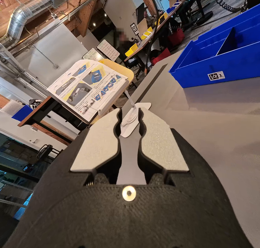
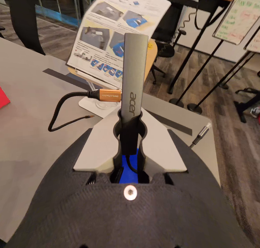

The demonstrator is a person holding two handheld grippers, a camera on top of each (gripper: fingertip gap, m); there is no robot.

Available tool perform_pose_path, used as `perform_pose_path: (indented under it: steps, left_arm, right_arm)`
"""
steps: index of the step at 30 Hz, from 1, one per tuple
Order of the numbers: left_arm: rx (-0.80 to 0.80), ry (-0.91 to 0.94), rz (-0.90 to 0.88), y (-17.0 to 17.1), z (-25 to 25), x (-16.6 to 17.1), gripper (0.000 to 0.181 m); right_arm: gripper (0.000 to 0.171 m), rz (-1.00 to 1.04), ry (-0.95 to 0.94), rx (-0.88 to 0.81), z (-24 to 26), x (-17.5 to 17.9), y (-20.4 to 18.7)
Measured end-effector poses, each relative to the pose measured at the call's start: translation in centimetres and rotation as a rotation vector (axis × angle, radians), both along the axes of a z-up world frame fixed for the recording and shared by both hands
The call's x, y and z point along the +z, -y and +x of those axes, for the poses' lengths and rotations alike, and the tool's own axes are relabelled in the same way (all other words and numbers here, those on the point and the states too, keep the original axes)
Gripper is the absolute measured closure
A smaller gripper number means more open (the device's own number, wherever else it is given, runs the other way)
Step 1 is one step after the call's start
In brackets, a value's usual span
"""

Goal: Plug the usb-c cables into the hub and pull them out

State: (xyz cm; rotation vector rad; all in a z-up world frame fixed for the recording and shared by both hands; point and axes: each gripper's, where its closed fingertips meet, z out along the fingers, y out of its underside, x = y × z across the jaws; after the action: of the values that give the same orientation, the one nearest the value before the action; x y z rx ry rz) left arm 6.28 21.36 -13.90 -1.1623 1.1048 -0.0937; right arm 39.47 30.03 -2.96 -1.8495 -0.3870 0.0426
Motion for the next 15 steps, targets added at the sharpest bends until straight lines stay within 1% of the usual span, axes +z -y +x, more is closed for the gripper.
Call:
perform_pose_path:
  steps: [4, 9, 11, 13, 15]
  left_arm:
    - [0.001, -0.011, -0.016, -0.1, 0.0, -0.6, 0.16]
    - [0.004, -0.033, -0.031, -0.2, 0.0, -1.4, 0.16]
    - [0.005, -0.036, -0.041, -0.4, -0.1, -1.7, 0.16]
    - [0.006, -0.036, -0.049, -0.5, -0.1, -1.9, 0.16]
    - [0.007, -0.043, -0.055, -0.6, -0.2, -2.2, 0.16]
  right_arm:
    - [0.157, -0.07, -0.096, -0.044, 3.5, -3.9, -0.3]
    - [0.157, -0.111, -0.337, -0.054, 6.5, -8.4, -0.4]
    - [0.157, -0.127, -0.355, -0.09, 8.1, -10.0, -0.3]
    - [0.157, -0.139, -0.392, -0.118, 9.5, -11.3, -0.1]
    - [0.157, -0.116, -0.47, -0.109, 10.3, -11.1, 0.3]
